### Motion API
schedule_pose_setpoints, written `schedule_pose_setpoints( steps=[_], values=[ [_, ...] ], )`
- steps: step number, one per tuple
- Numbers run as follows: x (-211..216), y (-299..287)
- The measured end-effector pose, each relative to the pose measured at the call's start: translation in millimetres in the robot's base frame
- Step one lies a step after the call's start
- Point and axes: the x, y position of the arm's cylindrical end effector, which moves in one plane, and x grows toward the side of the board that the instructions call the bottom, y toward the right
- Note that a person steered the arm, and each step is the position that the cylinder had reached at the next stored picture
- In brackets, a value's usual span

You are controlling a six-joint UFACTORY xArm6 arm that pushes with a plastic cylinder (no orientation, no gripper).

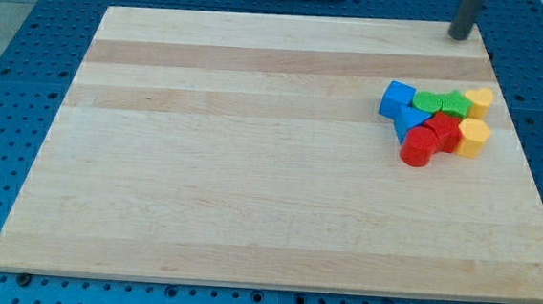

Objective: Push the green star into the green circle

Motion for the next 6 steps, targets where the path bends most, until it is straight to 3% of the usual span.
schedule_pose_setpoints(
  steps=[1,2,3,6],
  values=[
    [46.1,49.7],
    [115.1,51.9],
    [144.5,10.8],
    [144.9,-102.2]
  ],
)
